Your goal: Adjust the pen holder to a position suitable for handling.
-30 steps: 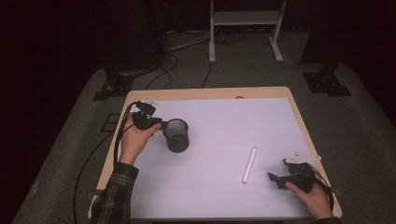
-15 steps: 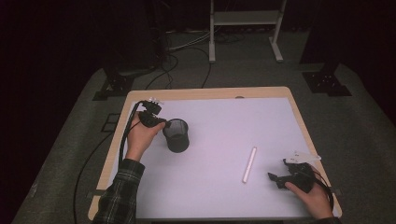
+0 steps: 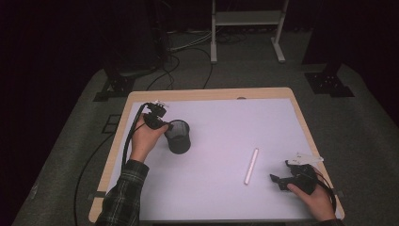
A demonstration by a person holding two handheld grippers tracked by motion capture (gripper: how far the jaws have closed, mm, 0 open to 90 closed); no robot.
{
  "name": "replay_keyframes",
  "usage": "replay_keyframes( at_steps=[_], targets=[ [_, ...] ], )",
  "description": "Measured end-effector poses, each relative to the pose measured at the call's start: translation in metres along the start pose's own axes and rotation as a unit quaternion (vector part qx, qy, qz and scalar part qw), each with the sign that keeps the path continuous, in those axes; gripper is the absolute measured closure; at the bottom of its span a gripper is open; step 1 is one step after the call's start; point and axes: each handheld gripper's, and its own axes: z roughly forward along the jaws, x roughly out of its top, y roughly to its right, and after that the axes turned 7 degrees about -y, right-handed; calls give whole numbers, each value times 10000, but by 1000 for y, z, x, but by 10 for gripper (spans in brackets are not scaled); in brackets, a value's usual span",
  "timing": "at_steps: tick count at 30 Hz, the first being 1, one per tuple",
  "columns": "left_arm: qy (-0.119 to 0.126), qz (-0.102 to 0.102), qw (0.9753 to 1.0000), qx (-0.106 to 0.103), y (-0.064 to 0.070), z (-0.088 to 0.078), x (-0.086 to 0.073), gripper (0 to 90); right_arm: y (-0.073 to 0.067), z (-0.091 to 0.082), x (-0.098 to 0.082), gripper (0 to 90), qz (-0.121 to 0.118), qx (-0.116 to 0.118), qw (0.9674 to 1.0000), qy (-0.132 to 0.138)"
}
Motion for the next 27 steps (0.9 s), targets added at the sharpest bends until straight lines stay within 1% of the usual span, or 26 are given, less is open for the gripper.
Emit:
replay_keyframes(
  at_steps=[2,4,8,9,12,14,17,20,27],
  targets=[
    [-5,9,10000,-42,0,0,0,809,0,0,0,129,0,-1,10000,0],
    [-18,27,10000,-30,0,-1,1,810,0,0,0,130,0,-1,10000,1],
    [18,0,9999,-112,1,-2,1,818,0,0,0,129,0,-2,10000,2],
    [33,-11,9998,-189,2,-4,1,821,0,0,0,129,0,-1,10000,1],
    [77,-33,9997,-242,4,-6,1,825,0,0,0,130,0,-2,10000,2],
    [55,55,9997,-220,6,-8,2,827,0,0,0,130,0,-2,10000,2],
    [54,71,9998,-195,8,-8,2,828,0,0,0,129,0,-3,10000,1],
    [23,114,9997,-235,10,-9,2,828,0,0,0,129,0,-2,10000,1],
    [55,196,9993,-305,18,-13,2,828,0,0,0,129,-2,-4,10000,4]
  ],
)
